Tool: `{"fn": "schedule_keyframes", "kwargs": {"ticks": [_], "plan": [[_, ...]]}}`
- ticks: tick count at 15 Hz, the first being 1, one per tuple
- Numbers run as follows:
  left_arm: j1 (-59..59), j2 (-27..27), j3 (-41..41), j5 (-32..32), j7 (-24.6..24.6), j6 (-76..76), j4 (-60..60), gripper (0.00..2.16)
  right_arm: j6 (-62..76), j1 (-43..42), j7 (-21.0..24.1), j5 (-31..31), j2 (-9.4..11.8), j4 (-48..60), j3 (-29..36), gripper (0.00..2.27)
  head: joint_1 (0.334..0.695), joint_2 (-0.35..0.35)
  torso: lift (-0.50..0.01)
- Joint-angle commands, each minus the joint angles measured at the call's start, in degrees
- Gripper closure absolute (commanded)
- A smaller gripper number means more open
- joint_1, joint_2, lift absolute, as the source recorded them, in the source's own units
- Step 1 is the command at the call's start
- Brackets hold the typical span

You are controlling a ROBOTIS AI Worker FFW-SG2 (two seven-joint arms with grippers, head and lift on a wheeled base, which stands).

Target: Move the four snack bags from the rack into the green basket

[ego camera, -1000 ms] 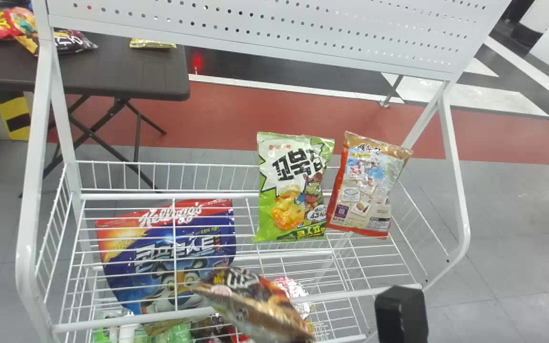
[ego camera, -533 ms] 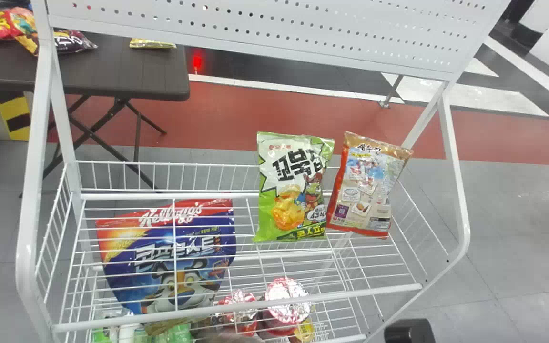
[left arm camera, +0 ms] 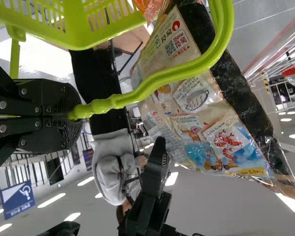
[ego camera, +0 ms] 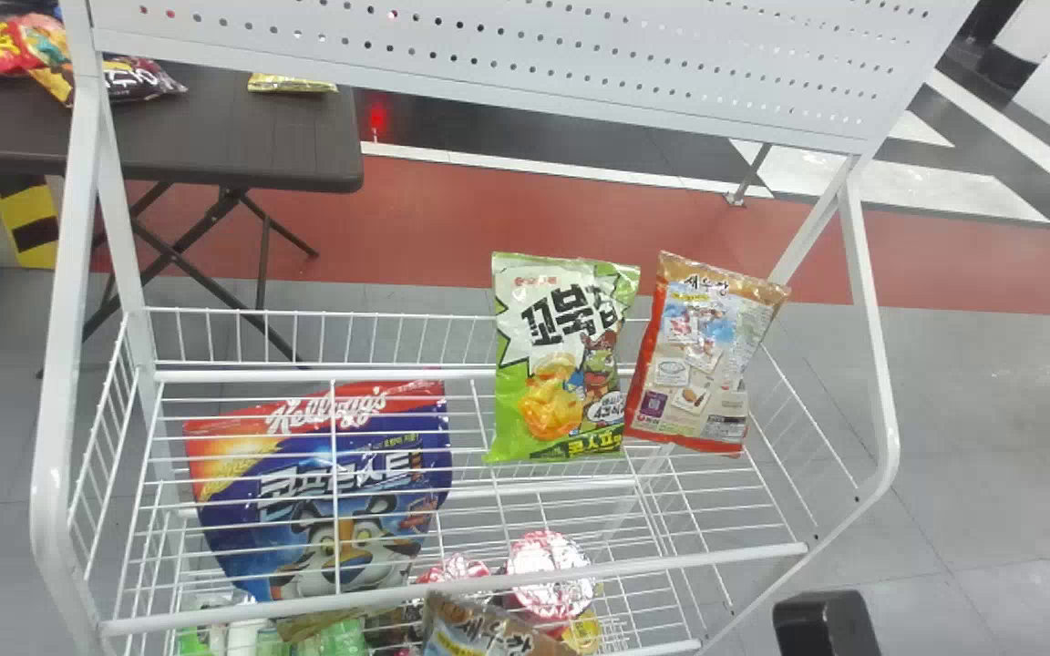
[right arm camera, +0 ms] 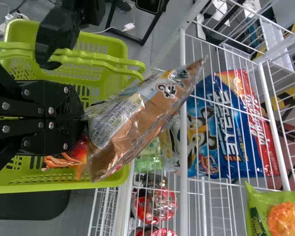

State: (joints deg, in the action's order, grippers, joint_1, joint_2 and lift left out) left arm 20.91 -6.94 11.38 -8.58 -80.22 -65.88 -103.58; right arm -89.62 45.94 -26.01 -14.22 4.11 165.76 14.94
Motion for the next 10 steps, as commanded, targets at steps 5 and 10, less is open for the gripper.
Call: {"fn": "schedule_keyframes", "kwargs": {"ticks": [5,10], "plan": [[-0.17,0.09,0.13,0.06,0.24,0.00,-0.05,1.58,-0.46,-1.82,-3.35,-2.56,-0.16,0.44,0.08,2.13,0.695,-0.350,0.000],[-0.26,0.09,-0.13,0.06,0.42,0.18,-0.05,1.58,-0.46,-2.00,-4.75,-3.97,-0.25,2.61,0.61,2.13,0.695,-0.350,0.000]]}}
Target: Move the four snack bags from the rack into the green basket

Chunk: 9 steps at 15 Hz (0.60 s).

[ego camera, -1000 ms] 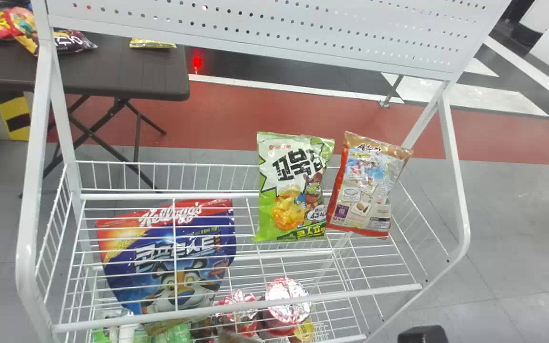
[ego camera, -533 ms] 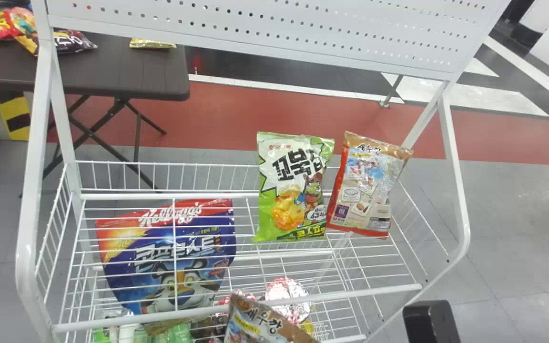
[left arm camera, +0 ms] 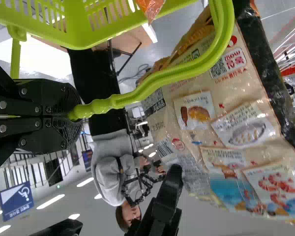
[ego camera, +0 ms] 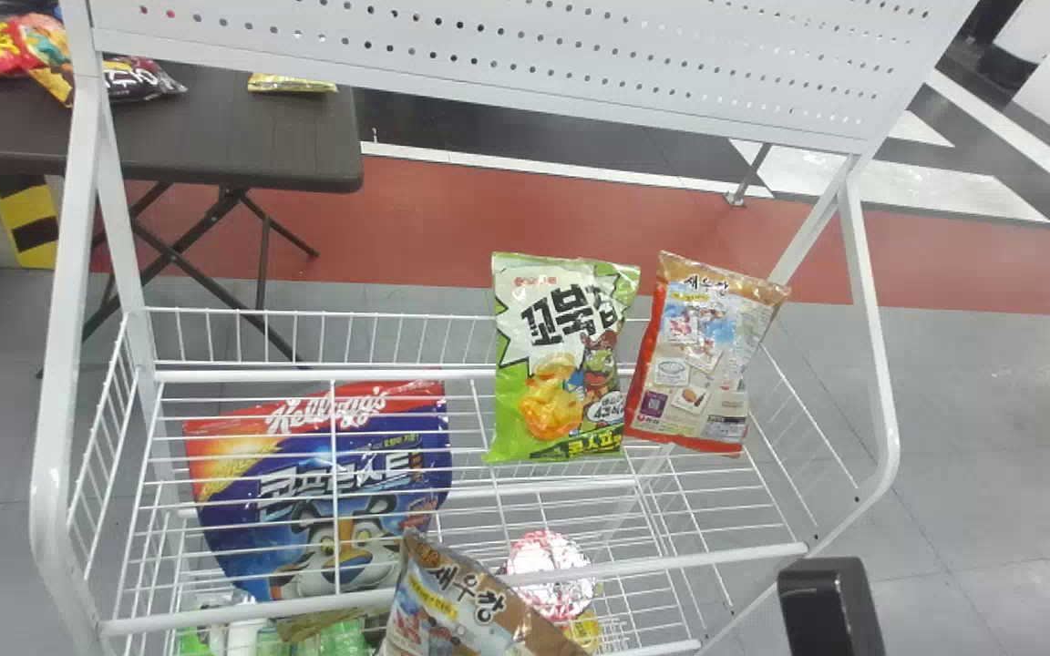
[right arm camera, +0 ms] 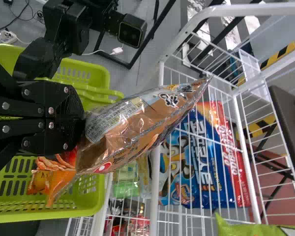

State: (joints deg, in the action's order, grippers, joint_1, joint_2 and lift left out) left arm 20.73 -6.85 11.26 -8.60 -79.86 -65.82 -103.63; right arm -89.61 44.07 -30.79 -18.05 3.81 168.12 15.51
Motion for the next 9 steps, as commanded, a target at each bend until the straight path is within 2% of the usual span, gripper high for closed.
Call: {"fn": "schedule_keyframes", "kwargs": {"ticks": [1,6,9], "plan": [[-0.16,0.00,-0.01,0.25,0.06,0.12,0.00,1.58,-0.47,-0.12,-0.05,-0.32,0.06,0.25,0.13,2.13,0.695,-0.350,0.000],[-0.25,0.00,-1.41,-0.10,0.06,0.82,-0.26,1.58,-0.47,-0.12,0.38,-0.14,0.85,-0.07,-1.18,2.13,0.695,-0.350,0.000],[-0.25,-0.09,-2.29,-0.19,0.06,1.00,-0.88,1.58,-0.47,0.23,1.35,0.30,3.31,-2.97,-1.45,2.13,0.695,-0.350,0.000]]}}
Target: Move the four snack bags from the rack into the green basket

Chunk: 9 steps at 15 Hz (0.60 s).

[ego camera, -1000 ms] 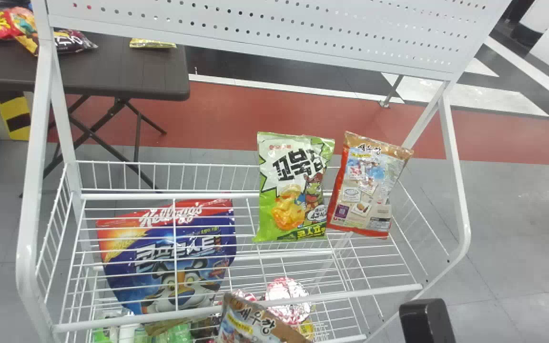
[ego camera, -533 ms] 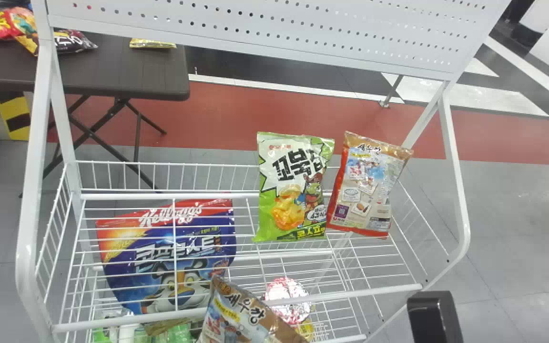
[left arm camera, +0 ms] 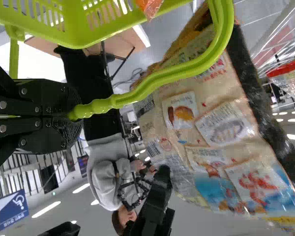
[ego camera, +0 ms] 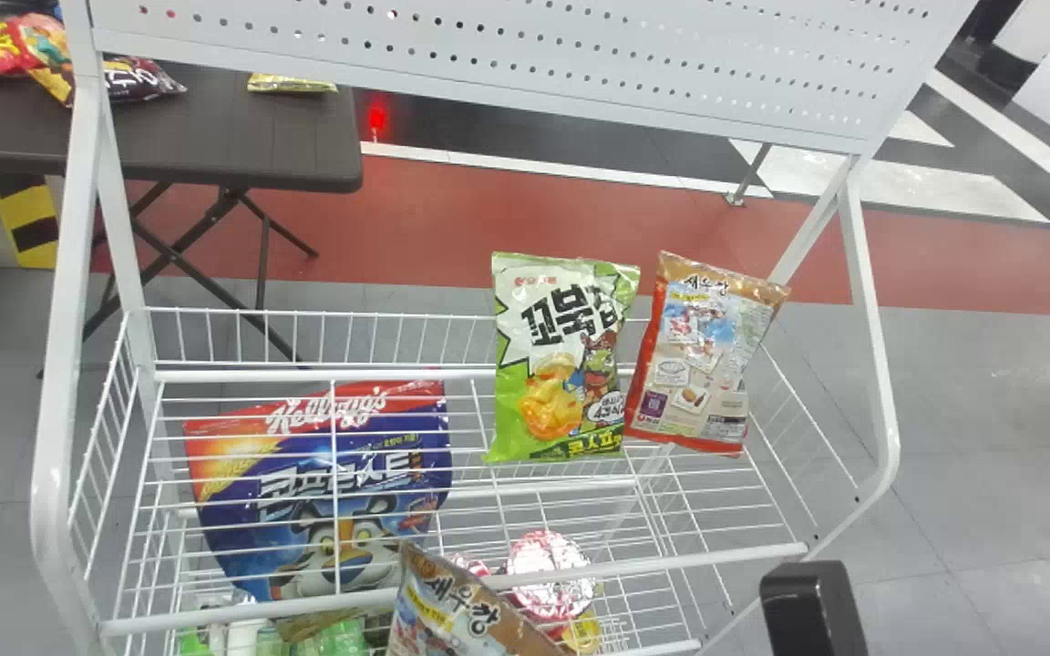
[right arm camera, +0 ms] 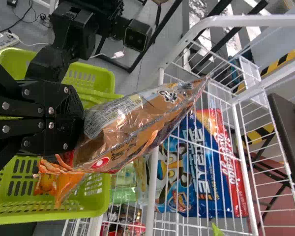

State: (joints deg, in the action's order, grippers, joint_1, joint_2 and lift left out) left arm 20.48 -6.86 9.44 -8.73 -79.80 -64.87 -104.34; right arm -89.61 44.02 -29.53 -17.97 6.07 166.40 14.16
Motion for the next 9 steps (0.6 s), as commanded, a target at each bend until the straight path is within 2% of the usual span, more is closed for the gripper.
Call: {"fn": "schedule_keyframes", "kwargs": {"ticks": [1,2,9], "plan": [[0.00,-0.08,-0.73,-0.06,-0.09,0.04,-0.33,1.58,-0.47,1.25,0.61,0.39,2.02,-2.22,-0.63,2.13,0.695,-0.350,0.000],[0.00,-0.08,-1.09,-0.24,-0.18,0.04,-0.60,1.58,-0.47,1.60,0.70,0.31,3.07,-3.45,-1.59,2.13,0.695,-0.350,0.000],[0.97,-0.25,-1.61,-0.33,-0.62,-0.13,-2.79,1.58,-0.47,1.34,1.75,3.47,5.10,-13.39,-8.36,2.12,0.695,-0.350,0.000]]}}
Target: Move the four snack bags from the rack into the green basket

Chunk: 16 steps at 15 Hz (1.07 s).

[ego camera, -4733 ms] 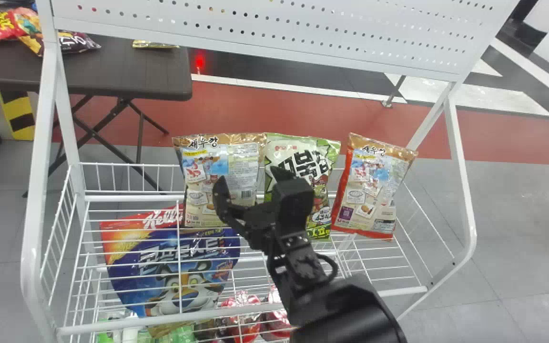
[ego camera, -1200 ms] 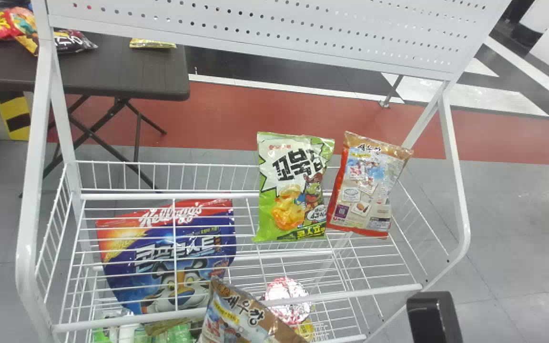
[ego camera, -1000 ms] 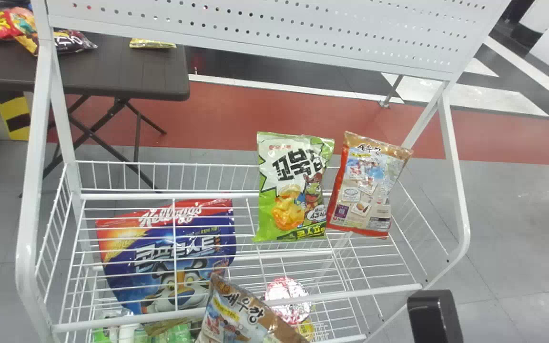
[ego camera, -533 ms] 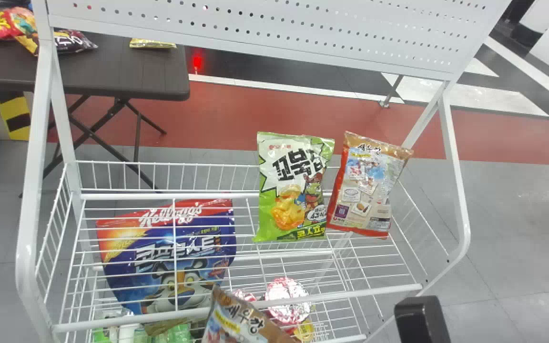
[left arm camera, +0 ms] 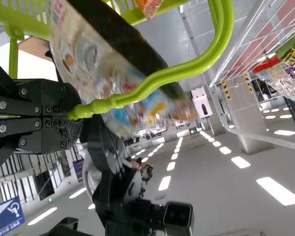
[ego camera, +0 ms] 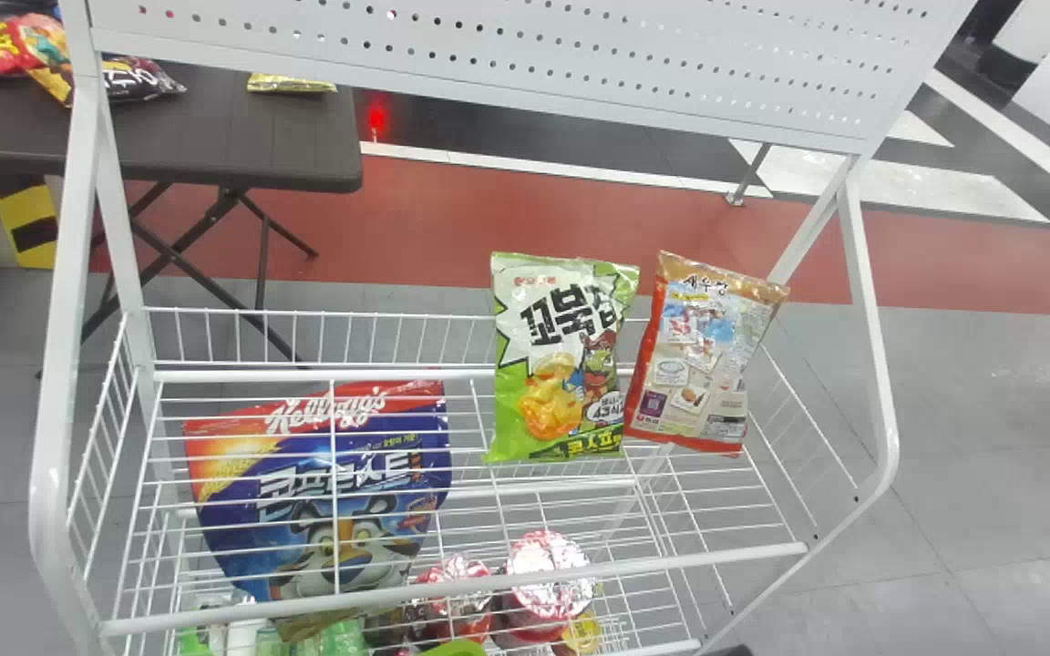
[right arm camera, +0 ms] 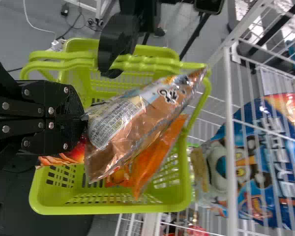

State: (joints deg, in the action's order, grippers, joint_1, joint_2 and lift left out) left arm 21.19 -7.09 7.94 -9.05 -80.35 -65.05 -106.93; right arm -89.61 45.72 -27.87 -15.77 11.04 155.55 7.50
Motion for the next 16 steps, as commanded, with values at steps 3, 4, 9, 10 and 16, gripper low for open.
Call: {"fn": "schedule_keyframes", "kwargs": {"ticks": [3,4,9,10,16], "plan": [[0.96,-0.12,-0.03,0.09,-0.16,-0.48,-1.36,1.58,-0.47,-1.69,0.80,1.70,-0.05,-8.34,-3.89,2.11,0.695,-0.350,0.000],[1.14,-0.12,0.06,0.09,-0.16,-0.48,-1.71,1.58,-0.47,-1.78,0.71,2.14,0.03,-10.53,-4.68,2.11,0.695,-0.350,0.000],[1.84,-0.12,0.59,0.26,-0.24,-0.65,-2.32,1.58,-0.47,0.42,0.97,1.97,-0.93,-14.93,-6.09,1.99,0.695,-0.350,0.000],[1.93,-0.12,0.68,0.35,-0.24,-0.65,-2.50,1.58,-0.47,0.42,0.97,1.88,-1.02,-15.81,-6.09,1.27,0.695,-0.350,0.000],[1.93,-0.12,0.94,0.70,-0.24,-0.83,-2.50,1.58,12.48,3.94,0.80,0.82,-1.81,-15.54,-1.52,0.05,0.695,-0.350,0.000]]}}
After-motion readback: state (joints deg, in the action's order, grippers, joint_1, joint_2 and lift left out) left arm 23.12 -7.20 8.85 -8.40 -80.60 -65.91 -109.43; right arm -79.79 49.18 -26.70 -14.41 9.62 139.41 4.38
